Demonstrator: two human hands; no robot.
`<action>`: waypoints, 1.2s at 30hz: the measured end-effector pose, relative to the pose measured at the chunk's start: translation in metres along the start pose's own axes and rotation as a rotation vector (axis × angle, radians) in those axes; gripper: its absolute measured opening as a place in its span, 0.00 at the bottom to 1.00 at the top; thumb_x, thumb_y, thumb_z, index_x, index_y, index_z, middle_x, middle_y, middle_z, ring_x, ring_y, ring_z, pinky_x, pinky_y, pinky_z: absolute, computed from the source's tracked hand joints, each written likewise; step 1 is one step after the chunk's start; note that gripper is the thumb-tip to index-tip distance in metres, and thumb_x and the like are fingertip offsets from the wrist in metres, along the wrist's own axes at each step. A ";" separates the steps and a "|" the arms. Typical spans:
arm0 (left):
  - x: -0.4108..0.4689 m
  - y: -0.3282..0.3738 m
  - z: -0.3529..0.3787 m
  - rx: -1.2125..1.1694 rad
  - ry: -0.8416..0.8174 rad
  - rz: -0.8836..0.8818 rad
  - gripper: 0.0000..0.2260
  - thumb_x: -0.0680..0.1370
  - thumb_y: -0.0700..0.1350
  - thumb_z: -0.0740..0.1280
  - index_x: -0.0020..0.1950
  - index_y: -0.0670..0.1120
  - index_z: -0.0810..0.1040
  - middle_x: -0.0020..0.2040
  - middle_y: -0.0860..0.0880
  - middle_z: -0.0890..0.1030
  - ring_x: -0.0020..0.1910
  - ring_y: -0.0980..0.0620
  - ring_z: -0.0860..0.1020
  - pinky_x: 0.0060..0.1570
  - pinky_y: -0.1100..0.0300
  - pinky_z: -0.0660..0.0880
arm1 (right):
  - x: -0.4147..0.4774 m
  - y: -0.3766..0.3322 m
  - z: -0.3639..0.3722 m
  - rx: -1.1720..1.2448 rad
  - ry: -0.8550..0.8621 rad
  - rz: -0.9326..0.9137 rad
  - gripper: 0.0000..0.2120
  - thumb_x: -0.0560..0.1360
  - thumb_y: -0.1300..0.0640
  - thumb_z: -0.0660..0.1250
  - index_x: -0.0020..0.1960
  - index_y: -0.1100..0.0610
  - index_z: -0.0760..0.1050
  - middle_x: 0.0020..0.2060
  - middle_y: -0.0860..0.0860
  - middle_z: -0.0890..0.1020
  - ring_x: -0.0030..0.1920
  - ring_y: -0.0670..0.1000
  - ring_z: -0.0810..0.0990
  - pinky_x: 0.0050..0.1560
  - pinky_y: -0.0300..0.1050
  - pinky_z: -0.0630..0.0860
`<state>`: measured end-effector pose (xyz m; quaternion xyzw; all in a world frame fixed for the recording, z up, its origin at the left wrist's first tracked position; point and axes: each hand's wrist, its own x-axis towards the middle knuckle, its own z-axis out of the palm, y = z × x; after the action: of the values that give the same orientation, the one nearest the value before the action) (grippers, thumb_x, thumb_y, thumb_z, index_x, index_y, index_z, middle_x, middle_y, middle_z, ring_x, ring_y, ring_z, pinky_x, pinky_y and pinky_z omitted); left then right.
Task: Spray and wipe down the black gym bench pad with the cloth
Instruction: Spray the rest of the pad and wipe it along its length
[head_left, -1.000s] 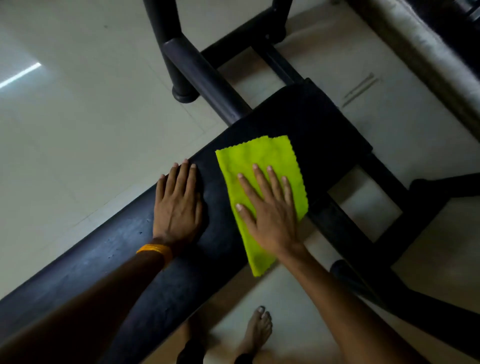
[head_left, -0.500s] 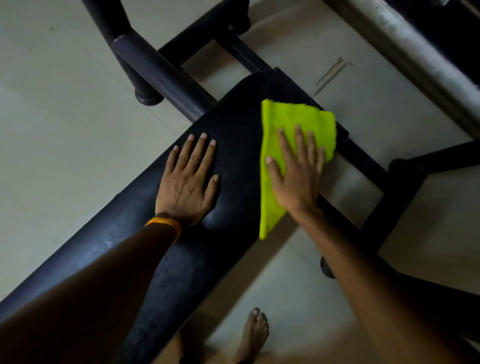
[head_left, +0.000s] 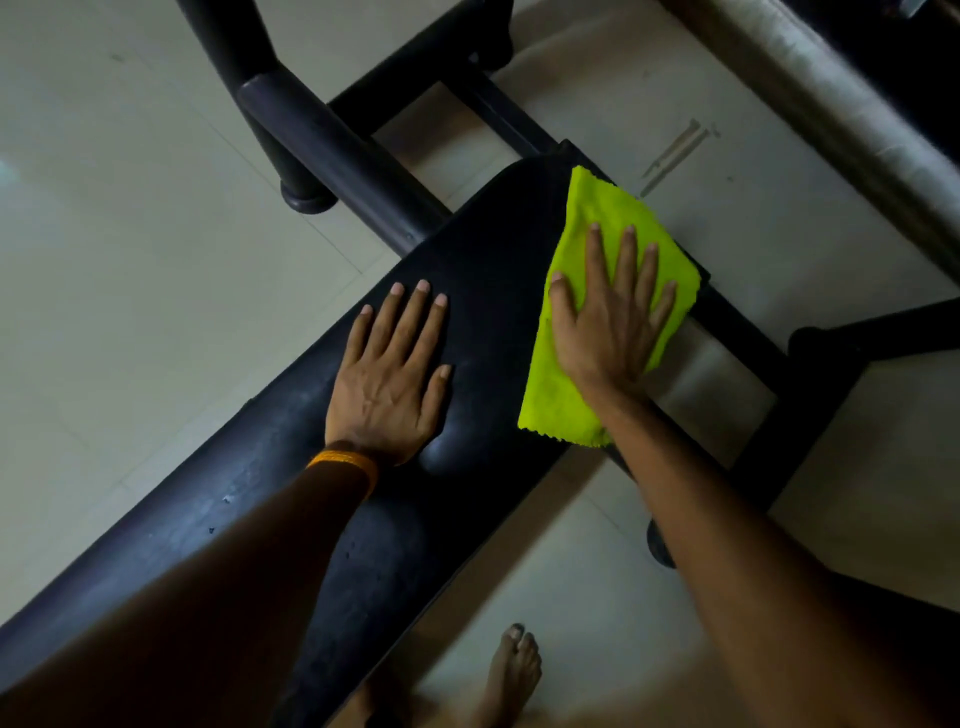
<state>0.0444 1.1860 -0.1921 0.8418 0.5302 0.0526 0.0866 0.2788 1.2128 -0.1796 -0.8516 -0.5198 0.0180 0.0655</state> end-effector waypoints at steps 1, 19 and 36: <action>0.000 0.000 -0.001 -0.002 -0.003 0.001 0.30 0.84 0.56 0.49 0.84 0.45 0.52 0.84 0.44 0.53 0.83 0.43 0.51 0.81 0.44 0.50 | -0.014 -0.013 0.000 0.001 0.024 0.014 0.32 0.79 0.35 0.50 0.81 0.44 0.56 0.82 0.52 0.56 0.82 0.57 0.52 0.78 0.67 0.51; 0.000 -0.002 0.004 -0.004 0.010 0.004 0.31 0.83 0.55 0.50 0.83 0.42 0.53 0.84 0.44 0.53 0.83 0.44 0.50 0.81 0.42 0.52 | 0.053 -0.070 0.005 -0.107 -0.170 -0.887 0.26 0.81 0.36 0.48 0.77 0.39 0.63 0.79 0.49 0.65 0.80 0.56 0.59 0.77 0.63 0.53; 0.000 -0.001 0.003 -0.007 0.001 -0.008 0.31 0.84 0.55 0.50 0.84 0.42 0.51 0.84 0.45 0.52 0.84 0.45 0.49 0.81 0.43 0.51 | 0.026 -0.007 0.000 0.003 0.000 -0.123 0.30 0.81 0.34 0.47 0.81 0.42 0.55 0.81 0.53 0.58 0.81 0.58 0.55 0.77 0.65 0.55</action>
<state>0.0446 1.1862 -0.1952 0.8393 0.5334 0.0545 0.0897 0.2852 1.2391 -0.1780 -0.8179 -0.5712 0.0147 0.0677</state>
